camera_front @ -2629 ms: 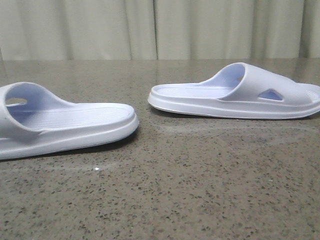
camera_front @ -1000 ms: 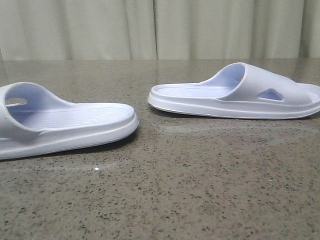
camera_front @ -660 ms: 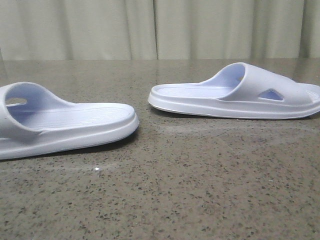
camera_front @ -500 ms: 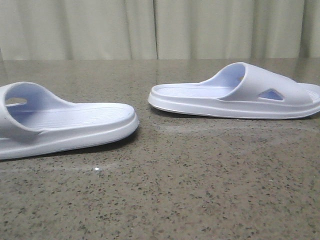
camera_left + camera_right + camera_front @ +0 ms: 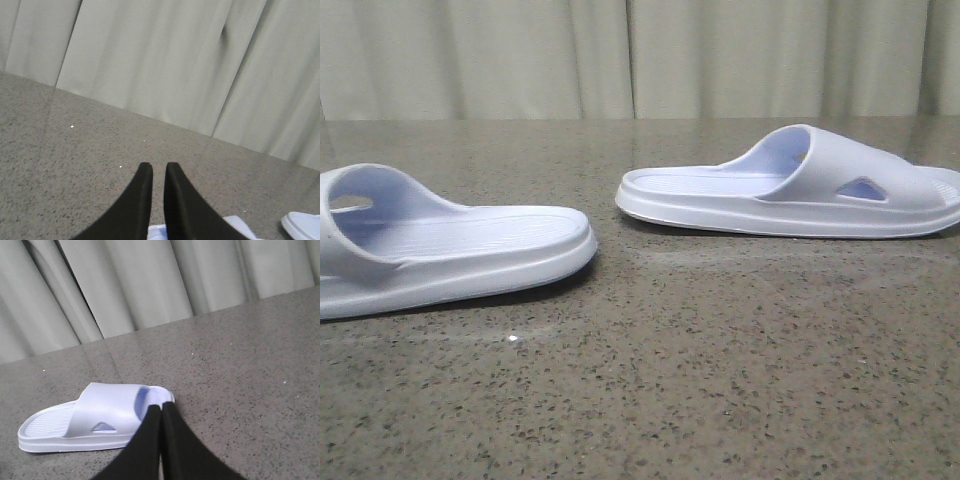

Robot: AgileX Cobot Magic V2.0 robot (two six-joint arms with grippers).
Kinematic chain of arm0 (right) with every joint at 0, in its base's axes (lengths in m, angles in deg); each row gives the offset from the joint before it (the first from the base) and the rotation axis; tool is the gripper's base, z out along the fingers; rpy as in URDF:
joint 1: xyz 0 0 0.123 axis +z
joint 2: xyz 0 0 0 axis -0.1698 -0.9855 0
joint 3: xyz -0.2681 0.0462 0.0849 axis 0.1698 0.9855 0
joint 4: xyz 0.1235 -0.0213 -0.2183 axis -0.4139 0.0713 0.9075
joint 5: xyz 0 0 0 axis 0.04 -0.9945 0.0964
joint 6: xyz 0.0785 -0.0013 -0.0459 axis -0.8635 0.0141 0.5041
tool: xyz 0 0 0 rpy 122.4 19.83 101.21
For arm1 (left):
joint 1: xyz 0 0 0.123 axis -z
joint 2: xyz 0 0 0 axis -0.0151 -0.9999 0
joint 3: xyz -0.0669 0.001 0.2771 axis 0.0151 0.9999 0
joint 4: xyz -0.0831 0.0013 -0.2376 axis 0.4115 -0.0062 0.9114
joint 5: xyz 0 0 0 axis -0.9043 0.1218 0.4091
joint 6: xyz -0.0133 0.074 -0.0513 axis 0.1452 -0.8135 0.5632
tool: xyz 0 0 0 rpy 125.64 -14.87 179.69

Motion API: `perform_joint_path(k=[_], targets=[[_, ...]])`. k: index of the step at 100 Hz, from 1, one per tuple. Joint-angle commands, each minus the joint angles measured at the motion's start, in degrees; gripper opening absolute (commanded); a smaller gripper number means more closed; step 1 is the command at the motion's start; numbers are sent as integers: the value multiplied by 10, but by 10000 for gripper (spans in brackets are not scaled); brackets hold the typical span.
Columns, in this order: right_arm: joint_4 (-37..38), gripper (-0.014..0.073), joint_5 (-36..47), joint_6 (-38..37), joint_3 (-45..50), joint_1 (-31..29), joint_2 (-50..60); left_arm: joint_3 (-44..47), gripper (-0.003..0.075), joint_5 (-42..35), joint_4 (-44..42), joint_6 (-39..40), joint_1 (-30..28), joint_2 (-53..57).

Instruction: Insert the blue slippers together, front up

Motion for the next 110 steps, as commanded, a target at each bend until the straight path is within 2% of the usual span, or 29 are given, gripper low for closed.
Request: perform_joint_path(k=[1, 19, 59, 87, 110], targets=[[3, -106, 22, 3, -49, 0, -40, -53, 16, 8, -7, 4, 4, 9], [4, -106, -13, 3, -121, 0, -121, -151, 16, 104, -68, 4, 4, -38], [14, -106, -93, 4, -263, 0, -264, -325, 16, 245, -101, 2, 4, -193], [32, -106, -102, 4, -327, 0, -326, -369, 16, 255, -156, 2, 4, -262], [45, -106, -154, 6, -399, 0, -377, -418, 18, 270, -176, 2, 4, -313]])
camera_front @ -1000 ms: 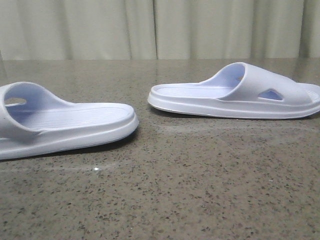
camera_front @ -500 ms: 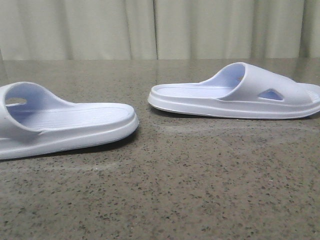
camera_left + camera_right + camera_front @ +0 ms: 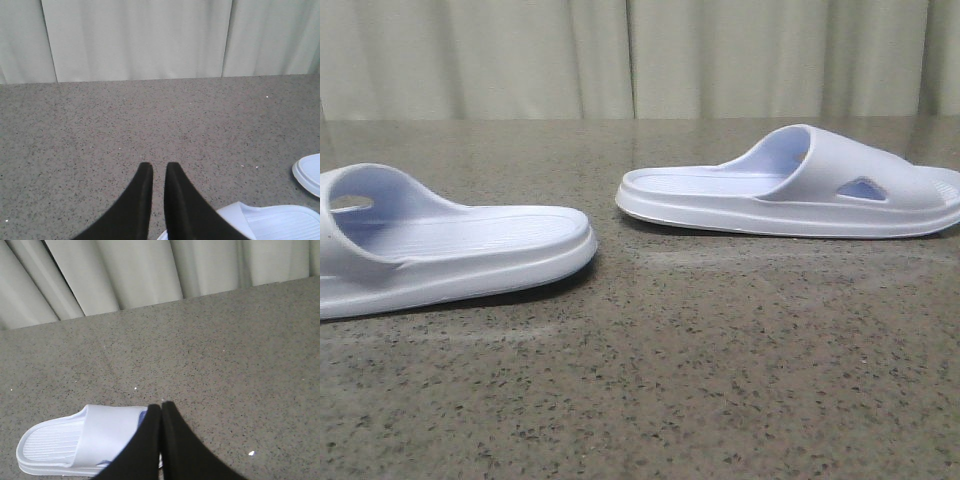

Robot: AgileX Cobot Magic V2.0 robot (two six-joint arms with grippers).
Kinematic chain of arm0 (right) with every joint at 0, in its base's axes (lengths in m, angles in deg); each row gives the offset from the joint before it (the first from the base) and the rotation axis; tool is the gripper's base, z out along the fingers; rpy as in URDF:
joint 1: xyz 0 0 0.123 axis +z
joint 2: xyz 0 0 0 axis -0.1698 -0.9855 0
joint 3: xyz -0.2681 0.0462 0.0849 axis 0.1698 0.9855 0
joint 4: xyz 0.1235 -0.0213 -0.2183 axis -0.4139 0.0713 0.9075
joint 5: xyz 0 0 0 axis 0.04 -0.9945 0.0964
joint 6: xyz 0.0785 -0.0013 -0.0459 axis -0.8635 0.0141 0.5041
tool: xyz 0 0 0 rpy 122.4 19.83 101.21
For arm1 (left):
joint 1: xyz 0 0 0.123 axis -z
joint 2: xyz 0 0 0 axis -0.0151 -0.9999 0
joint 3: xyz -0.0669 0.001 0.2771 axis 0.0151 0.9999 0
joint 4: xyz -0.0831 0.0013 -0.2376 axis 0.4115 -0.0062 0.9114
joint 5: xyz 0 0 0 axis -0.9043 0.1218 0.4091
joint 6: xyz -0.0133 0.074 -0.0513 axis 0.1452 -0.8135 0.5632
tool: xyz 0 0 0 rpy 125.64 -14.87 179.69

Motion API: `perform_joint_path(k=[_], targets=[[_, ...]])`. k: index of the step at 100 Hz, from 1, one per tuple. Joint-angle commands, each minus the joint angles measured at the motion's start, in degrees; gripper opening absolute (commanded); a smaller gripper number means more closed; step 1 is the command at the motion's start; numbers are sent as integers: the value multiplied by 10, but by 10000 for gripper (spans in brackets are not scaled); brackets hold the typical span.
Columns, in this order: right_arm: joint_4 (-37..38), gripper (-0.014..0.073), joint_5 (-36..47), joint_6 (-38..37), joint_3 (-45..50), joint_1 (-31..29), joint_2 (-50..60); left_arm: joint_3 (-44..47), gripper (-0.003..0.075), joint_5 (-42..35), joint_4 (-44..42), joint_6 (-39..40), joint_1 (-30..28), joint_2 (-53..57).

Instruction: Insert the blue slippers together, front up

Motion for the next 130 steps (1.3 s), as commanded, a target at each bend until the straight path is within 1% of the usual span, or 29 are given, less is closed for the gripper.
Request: perform_joint_path(k=[1, 7, 14, 21, 24, 26, 31, 36, 38, 43, 49, 62, 73, 86, 99, 114, 130], targets=[[10, -106, 16, 6, -41, 0, -23, -37, 19, -29, 1, 2, 4, -25], [10, -90, 9, 8, -52, 0, -35, -48, 33, -17, 1, 2, 4, -40], [10, -39, 7, 8, -60, 0, -46, -58, 87, -11, 1, 2, 4, -54], [10, 38, 7, 8, -64, 0, -56, -64, 186, -6, 1, 2, 4, -63], [10, 76, 7, 8, -65, 0, -59, -65, 247, -6, 3, 2, 4, -66], [10, 104, 7, 8, -67, 0, -61, -65, 274, -6, 4, 2, 4, -67], [10, 172, 9, 8, -67, 0, -65, -65, 382, -7, 6, 3, 4, -68], [10, 233, 14, 8, -67, 0, -68, -65, 460, -7, 6, 6, 4, -68], [10, 255, 15, 8, -67, 0, -70, -65, 485, -7, 6, 6, 4, -68], [10, 296, 21, 8, -67, 0, -72, -65, 518, -8, 6, 6, 4, -68], [10, 322, 33, 8, -67, 0, -78, -65, 520, -11, 6, 6, 4, -68], [10, 323, 50, 8, -67, 0, -82, -65, 520, -27, 6, 6, 4, -68], [10, 323, 47, 8, -67, 0, -91, -65, 519, -25, 13, 6, 4, -68], [-9, 323, 26, 8, -67, 0, -105, -65, 520, -21, 13, 6, 4, -68], [-32, 323, 5, 8, -67, 0, -136, -60, 520, -20, 13, 6, 4, -68], [-62, 323, 11, 8, -67, 0, -175, -60, 519, -20, 13, 6, 4, -68], [-120, 323, 23, 8, -67, -4, -222, -60, 520, -19, 13, 6, 4, -68]])
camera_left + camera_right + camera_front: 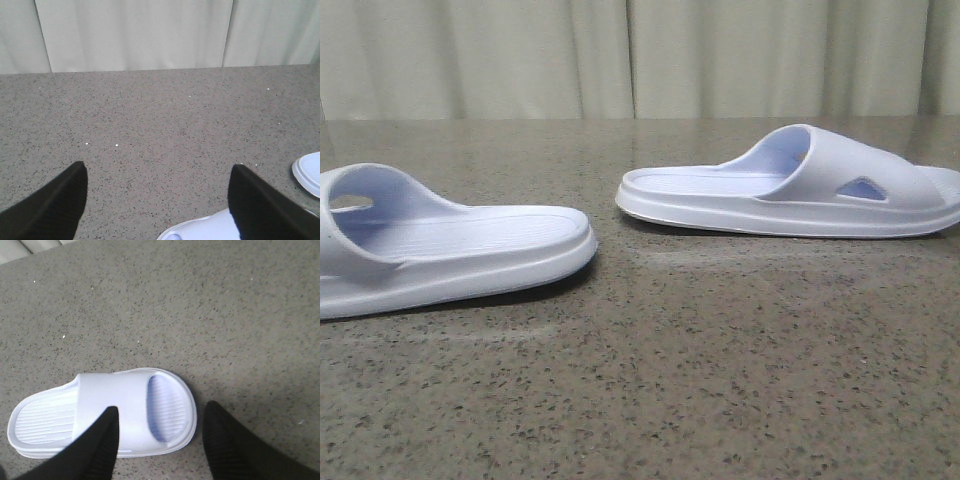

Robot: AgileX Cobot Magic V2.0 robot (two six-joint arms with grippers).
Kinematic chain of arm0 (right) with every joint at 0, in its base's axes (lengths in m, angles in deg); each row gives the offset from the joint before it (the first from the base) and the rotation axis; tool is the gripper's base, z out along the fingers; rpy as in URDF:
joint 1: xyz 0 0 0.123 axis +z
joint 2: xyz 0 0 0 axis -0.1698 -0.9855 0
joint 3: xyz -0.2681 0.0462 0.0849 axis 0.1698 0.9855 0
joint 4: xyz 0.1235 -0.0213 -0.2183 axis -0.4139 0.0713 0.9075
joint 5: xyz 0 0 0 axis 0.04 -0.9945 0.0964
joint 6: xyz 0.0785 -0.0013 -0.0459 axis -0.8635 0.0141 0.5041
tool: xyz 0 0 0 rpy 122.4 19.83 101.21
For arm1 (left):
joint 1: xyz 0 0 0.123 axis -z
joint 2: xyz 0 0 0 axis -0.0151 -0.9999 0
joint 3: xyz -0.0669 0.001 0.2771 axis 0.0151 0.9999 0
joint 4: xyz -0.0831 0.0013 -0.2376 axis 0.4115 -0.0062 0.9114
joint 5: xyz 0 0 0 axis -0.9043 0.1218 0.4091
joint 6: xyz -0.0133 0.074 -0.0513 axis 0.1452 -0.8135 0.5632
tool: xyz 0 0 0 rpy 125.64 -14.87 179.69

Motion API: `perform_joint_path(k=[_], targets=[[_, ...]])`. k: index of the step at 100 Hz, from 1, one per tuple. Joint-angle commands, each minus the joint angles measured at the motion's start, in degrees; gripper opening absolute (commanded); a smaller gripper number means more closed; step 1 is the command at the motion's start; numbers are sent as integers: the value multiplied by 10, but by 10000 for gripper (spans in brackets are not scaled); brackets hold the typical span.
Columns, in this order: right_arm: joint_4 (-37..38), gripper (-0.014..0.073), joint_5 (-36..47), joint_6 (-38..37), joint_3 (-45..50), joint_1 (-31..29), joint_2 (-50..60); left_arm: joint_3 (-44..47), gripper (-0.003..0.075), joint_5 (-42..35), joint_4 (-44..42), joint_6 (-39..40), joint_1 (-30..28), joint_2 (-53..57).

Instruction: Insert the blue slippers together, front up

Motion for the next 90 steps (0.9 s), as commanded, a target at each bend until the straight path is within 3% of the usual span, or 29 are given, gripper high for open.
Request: perform_joint_path(k=[1, 42, 90], targets=[[-39, 323, 44, 7, -21, -6, -21, -14, 519, -40, 10, 6, 4, -5], [-102, 323, 47, -16, -14, -49, -97, -14, 519, -30, 10, 6, 4, -5], [-187, 323, 90, -16, 78, -67, -106, -14, 519, -30, 10, 6, 4, -5]])
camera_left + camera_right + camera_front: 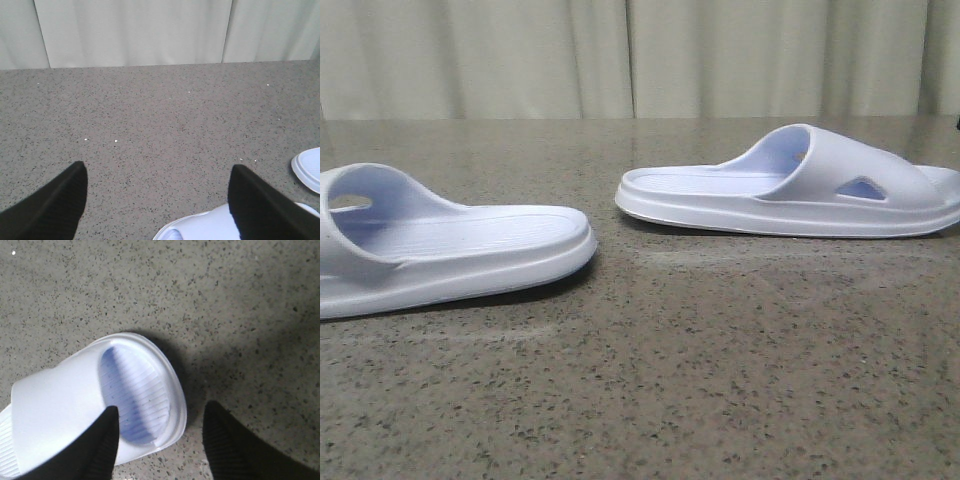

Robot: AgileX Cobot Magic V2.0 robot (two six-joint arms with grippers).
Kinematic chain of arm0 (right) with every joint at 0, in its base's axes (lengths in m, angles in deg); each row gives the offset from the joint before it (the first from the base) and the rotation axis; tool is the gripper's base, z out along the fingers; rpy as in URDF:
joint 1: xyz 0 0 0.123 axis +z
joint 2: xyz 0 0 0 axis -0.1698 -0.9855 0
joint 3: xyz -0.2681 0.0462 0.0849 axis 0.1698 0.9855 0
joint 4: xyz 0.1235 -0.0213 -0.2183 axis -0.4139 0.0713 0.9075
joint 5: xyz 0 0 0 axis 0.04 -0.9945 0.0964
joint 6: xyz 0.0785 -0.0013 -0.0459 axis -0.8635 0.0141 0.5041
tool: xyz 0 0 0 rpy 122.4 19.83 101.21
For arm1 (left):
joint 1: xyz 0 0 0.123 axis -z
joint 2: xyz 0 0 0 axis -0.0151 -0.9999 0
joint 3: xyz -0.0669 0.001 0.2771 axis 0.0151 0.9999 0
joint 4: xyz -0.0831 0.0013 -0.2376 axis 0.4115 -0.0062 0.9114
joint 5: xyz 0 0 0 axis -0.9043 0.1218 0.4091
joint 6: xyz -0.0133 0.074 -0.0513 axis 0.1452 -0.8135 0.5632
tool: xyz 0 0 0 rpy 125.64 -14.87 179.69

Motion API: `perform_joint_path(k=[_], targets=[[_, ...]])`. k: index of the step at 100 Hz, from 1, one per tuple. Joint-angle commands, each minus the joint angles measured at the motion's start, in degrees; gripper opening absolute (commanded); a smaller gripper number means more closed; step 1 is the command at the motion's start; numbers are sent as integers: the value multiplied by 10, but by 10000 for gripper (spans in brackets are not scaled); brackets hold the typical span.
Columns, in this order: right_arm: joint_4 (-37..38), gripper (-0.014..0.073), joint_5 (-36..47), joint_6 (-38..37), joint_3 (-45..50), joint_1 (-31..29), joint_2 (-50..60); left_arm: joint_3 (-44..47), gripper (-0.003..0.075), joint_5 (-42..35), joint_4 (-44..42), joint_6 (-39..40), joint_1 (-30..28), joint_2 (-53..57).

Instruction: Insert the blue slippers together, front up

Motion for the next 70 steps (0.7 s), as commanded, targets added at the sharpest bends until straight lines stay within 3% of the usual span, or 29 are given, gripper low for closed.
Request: perform_joint_path(k=[1, 70], targets=[[-23, 323, 40, 2, -2, -4, 10, -14, 519, -38, 10, 5, 4, -5], [-79, 318, 83, 2, 5, -4, -48, -14, 519, -37, 10, 5, 4, -5]])
